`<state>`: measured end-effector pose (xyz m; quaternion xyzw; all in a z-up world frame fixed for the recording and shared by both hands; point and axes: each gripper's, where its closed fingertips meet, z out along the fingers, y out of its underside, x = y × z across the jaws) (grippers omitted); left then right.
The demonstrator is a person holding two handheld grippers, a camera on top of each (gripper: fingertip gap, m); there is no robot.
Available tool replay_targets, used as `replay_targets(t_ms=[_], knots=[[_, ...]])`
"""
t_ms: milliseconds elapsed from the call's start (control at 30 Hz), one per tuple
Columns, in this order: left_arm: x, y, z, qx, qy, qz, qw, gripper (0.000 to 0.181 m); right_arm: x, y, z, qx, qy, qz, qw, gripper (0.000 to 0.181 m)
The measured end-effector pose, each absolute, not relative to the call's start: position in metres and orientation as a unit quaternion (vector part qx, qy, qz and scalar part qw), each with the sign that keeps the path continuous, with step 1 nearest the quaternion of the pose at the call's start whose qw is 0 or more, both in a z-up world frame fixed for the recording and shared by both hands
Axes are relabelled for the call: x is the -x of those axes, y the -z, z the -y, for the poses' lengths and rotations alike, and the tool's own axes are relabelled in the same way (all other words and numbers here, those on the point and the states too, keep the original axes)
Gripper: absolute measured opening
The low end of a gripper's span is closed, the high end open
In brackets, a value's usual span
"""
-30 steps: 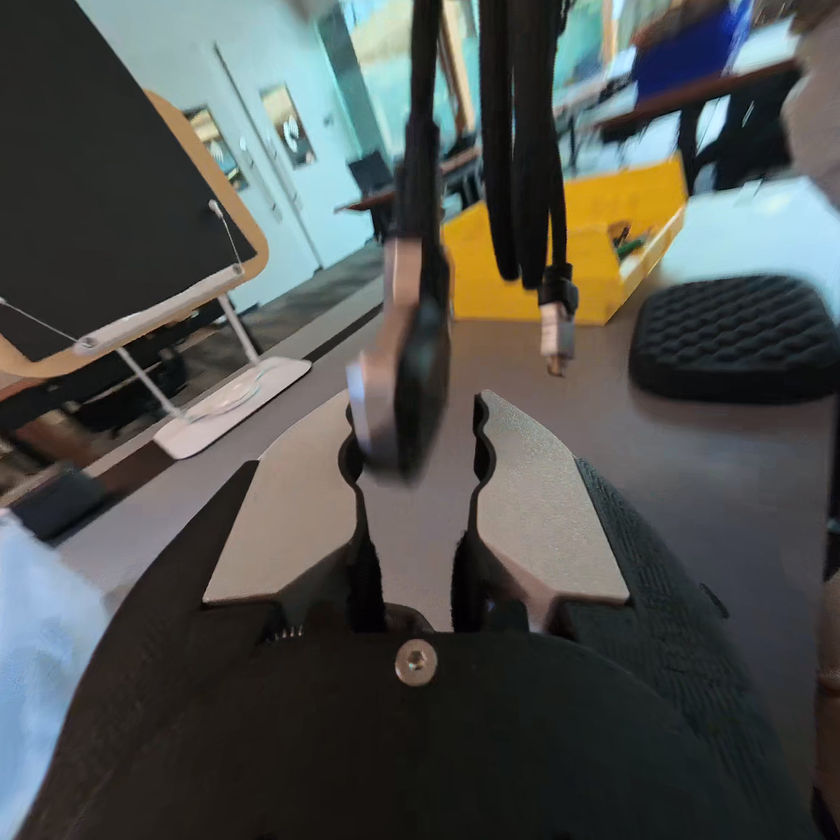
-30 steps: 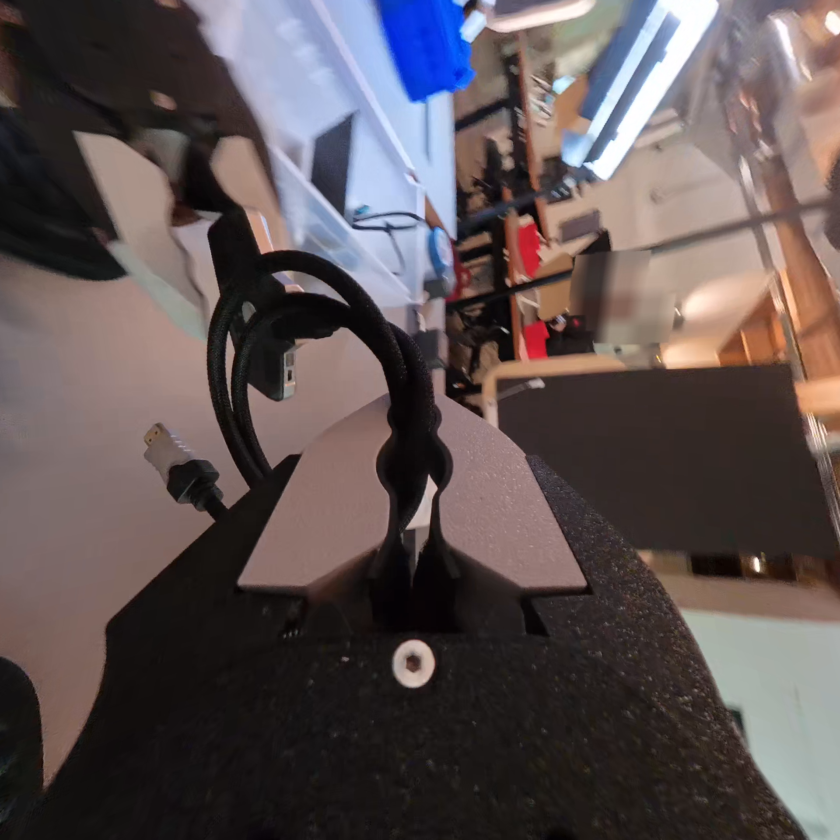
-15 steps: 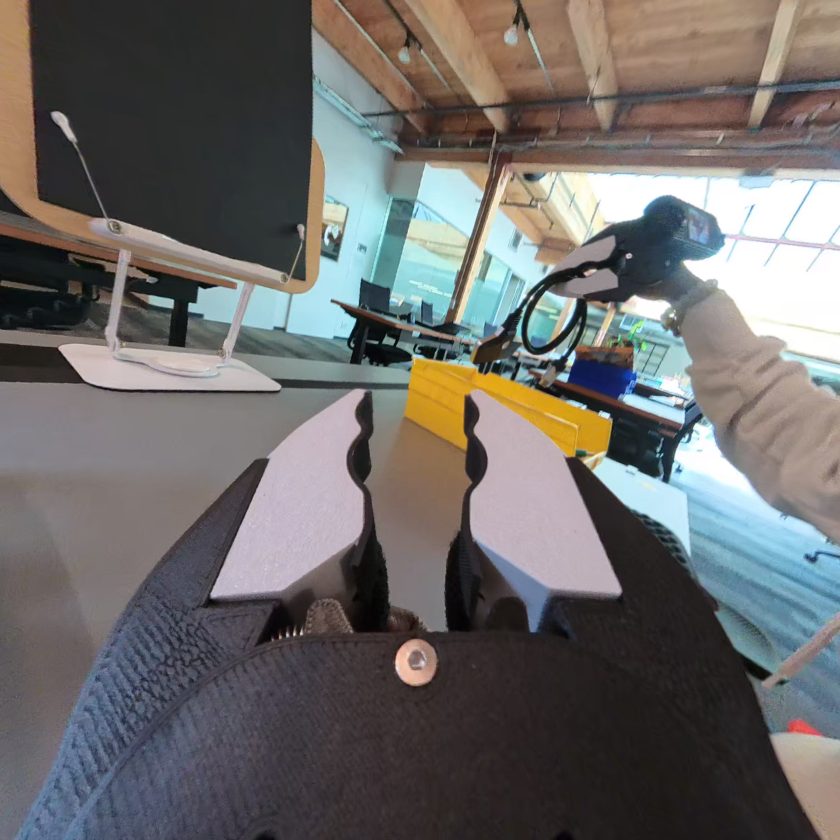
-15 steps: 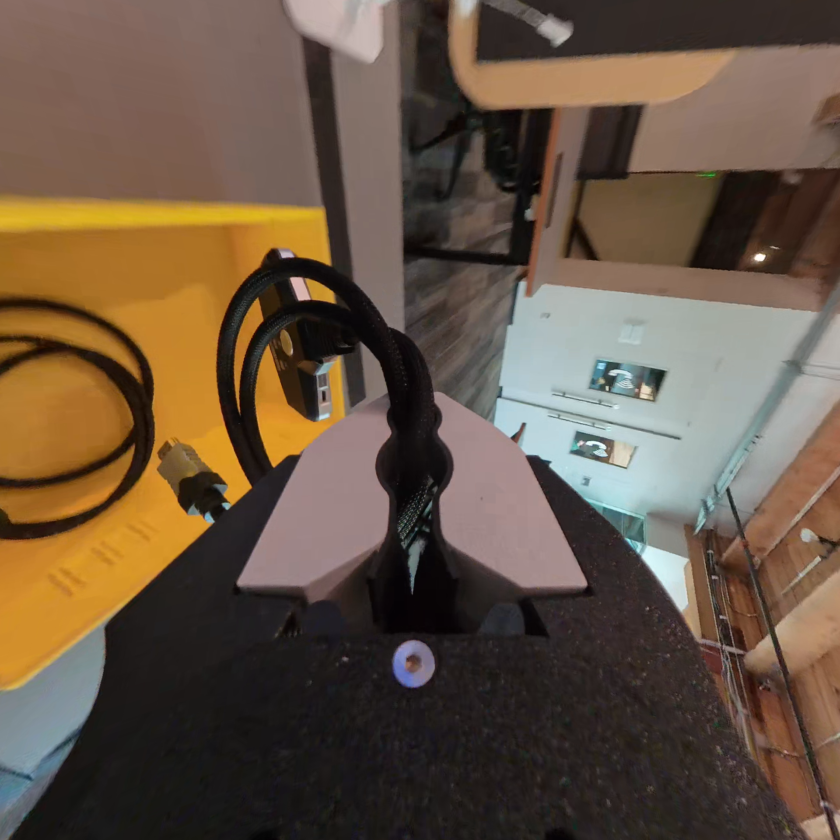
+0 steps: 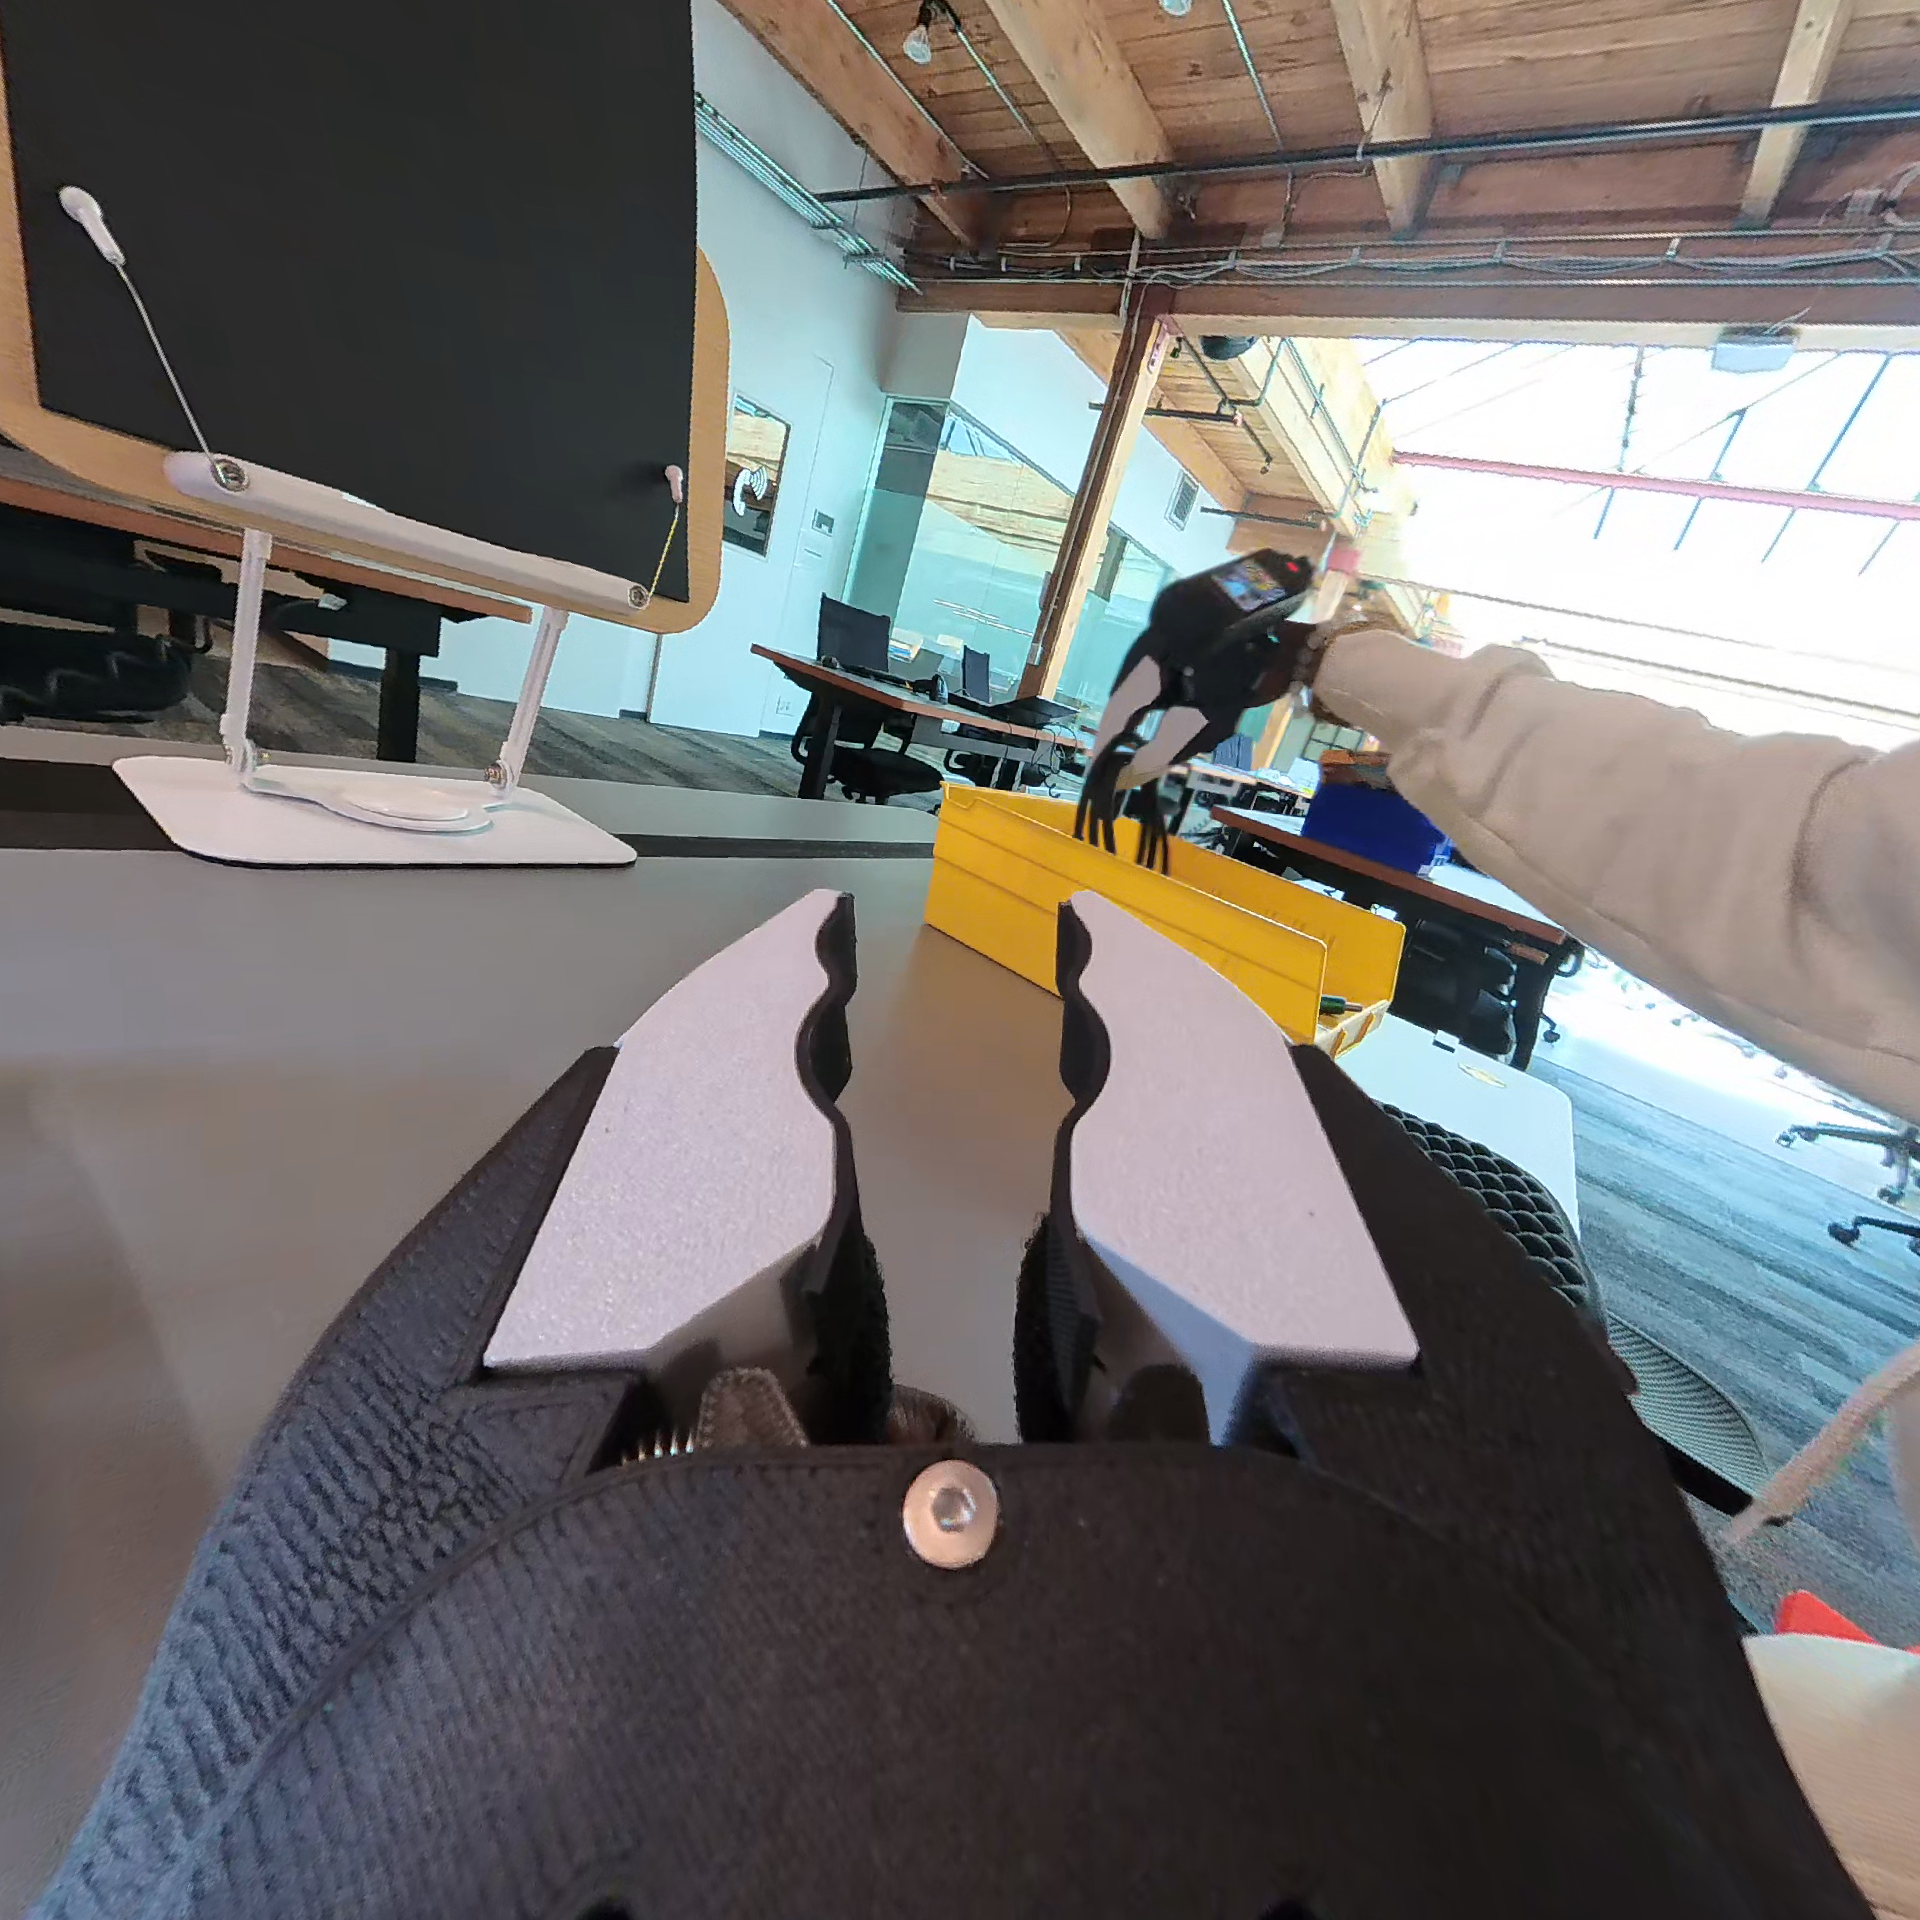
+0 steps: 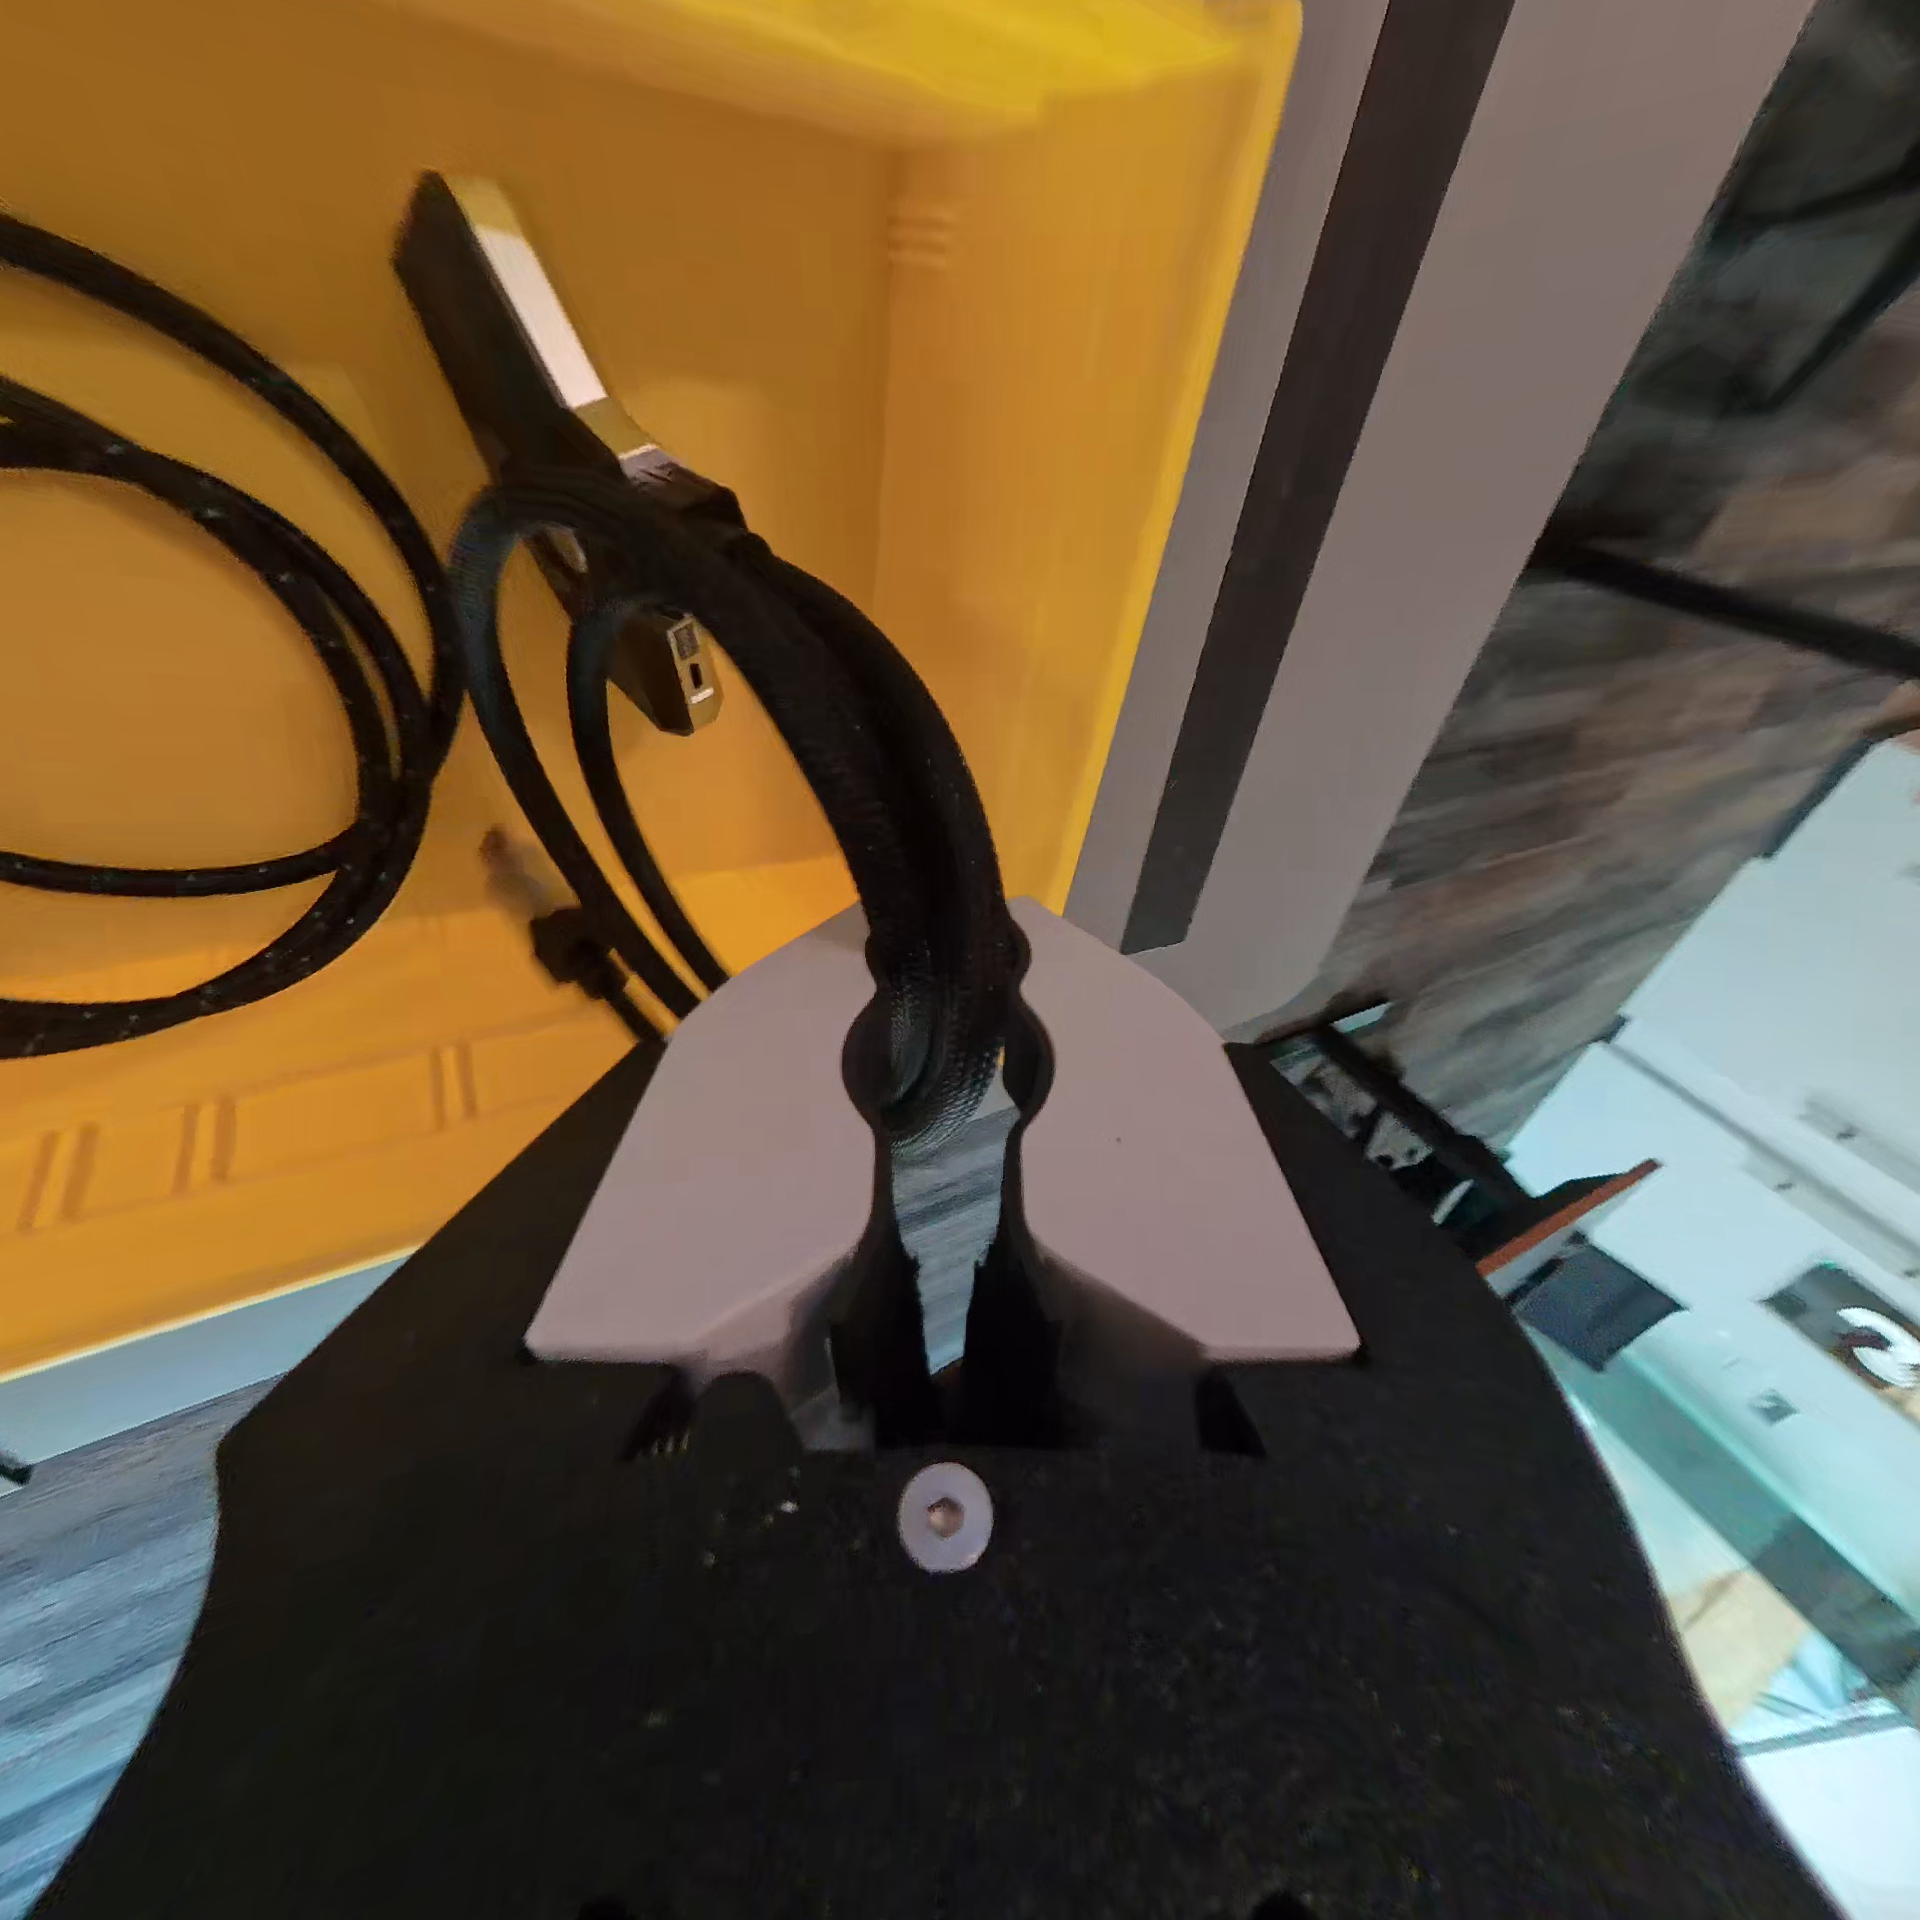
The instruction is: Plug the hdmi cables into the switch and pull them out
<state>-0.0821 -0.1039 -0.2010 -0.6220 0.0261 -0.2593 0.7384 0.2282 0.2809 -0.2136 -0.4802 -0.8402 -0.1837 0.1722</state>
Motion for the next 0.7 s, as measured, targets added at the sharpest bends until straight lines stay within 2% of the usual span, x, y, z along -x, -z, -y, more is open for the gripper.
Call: replay_targets(t_ms=[133, 300, 400, 533, 567, 633, 700], knots=[[0.079, 0.203, 0.103, 0.627, 0.262, -0.034, 0.733, 0.037, -0.215, 0.220, -0.309, 0.523, 0.199, 0.810, 0.178, 0.036], [0.076, 0.203, 0.104, 0.630, 0.260, -0.044, 0.731, 0.037, -0.222, 0.218, -0.311, 0.593, 0.209, 0.766, 0.135, 0.087], [0.077, 0.203, 0.104, 0.628, 0.257, -0.042, 0.733, 0.037, -0.203, 0.190, -0.304, 0.603, 0.189, 0.744, 0.220, 0.099], [0.079, 0.202, 0.105, 0.626, 0.250, -0.036, 0.738, 0.038, -0.156, 0.131, -0.262, 0.600, 0.124, 0.673, 0.414, 0.113], [0.079, 0.202, 0.105, 0.625, 0.249, -0.036, 0.739, 0.039, -0.147, 0.118, -0.244, 0.606, 0.098, 0.642, 0.459, 0.112], [0.077, 0.201, 0.106, 0.624, 0.247, -0.041, 0.740, 0.038, -0.137, 0.113, -0.198, 0.642, 0.037, 0.588, 0.491, 0.116], [0.075, 0.201, 0.107, 0.623, 0.243, -0.047, 0.742, 0.037, -0.118, 0.119, -0.142, 0.660, -0.053, 0.554, 0.505, 0.129]])
